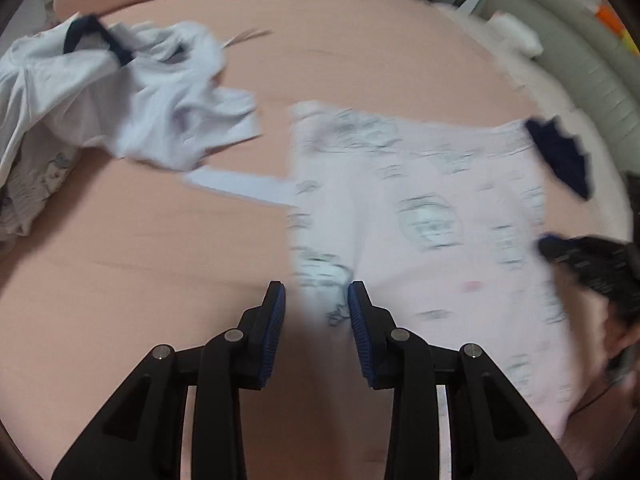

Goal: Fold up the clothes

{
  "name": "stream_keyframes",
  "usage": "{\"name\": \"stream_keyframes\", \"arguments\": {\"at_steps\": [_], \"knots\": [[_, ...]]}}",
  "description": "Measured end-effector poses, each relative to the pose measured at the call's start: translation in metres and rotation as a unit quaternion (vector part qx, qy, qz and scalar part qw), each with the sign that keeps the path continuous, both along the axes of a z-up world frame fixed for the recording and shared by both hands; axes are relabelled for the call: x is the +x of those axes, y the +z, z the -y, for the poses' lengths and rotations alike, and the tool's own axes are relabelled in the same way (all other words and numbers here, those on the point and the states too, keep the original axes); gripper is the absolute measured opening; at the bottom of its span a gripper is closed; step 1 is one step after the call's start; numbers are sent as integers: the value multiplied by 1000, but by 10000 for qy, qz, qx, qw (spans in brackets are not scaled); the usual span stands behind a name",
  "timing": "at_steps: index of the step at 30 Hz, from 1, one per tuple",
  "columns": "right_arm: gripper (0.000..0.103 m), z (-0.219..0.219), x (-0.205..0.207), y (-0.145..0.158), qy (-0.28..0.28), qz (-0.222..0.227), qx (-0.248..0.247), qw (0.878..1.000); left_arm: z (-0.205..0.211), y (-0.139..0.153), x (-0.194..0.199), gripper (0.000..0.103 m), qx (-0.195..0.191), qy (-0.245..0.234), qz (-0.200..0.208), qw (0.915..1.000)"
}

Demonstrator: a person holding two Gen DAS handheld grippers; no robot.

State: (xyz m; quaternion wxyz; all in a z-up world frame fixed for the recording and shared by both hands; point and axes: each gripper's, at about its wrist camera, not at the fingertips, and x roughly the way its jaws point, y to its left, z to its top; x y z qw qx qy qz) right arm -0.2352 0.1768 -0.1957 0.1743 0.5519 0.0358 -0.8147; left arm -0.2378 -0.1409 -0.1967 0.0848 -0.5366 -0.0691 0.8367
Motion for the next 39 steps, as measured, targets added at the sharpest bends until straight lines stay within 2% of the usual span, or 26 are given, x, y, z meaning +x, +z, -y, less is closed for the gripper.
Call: {"name": "stream_keyframes", "arguments": {"at_steps": [2, 5, 8, 10, 12, 14, 15, 17, 18, 20, 21, 23, 26, 28, 31, 33, 35, 37, 39], "knots": [[18, -16, -6, 4, -163, -110, 80, 9998, 13, 12, -3, 36, 238, 116, -350, 9990], [22, -39, -14, 19, -457, -403, 127, 9981, 6, 20, -21, 36, 452, -111, -557, 9974], [22, -31, -31, 30, -411, -602, -339, 9968, -18, 15, -51, 36, 249, -397, -520, 9975], [22, -14, -47, 28, -256, -595, -364, 9972, -20, 7, -69, 36, -54, -344, -404, 9986], [17, -7, -62, 15, -273, -485, -4, 9985, -14, -1, -84, 36, -306, -180, -286, 9990], [18, -18, -74, 6, -404, -388, 167, 9983, 8, 4, -89, 36, 59, 118, -347, 9993], [23, -29, -76, 7, -474, -389, 89, 9981, 14, 7, -90, 36, 192, 162, -398, 9989], [25, -43, -79, 15, -621, -528, -26, 9967, 16, 12, -93, 36, 300, 65, -501, 9983], [28, -49, -80, 19, -697, -605, -28, 9957, 11, 11, -95, 36, 294, -47, -497, 9983], [27, -53, -86, 26, -678, -671, -237, 9952, 0, 5, -101, 35, 246, -274, -423, 9984], [27, -53, -90, 27, -660, -682, -270, 9951, -6, 1, -105, 32, 157, -362, -389, 9985], [27, -57, -102, 21, -822, -641, 128, 9945, -11, -1, -110, 25, -99, -397, -369, 9985], [27, -76, -116, 7, -1169, -420, 428, 9913, -11, 4, -126, 17, -115, -320, -481, 9983], [27, -88, -115, 14, -1110, -440, 48, 9928, -5, 11, -131, 18, -68, -272, -534, 9982], [27, -89, -108, 28, -698, -529, -353, 9955, -4, 23, -121, 18, 171, -290, -681, 9971], [27, -76, -106, 30, -371, -496, -292, 9977, -10, 25, -112, 18, 204, -454, -695, 9963], [27, -65, -107, 25, -247, -461, -120, 9986, -20, 16, -109, 18, 66, -668, -559, 9962], [27, -67, -114, 20, -388, -386, -10, 9985, -22, 6, -109, 18, -259, -674, -458, 9963], [27, -79, -117, 20, -635, -403, 60, 9971, -15, 6, -114, 17, -111, -488, -456, 9977]]}}
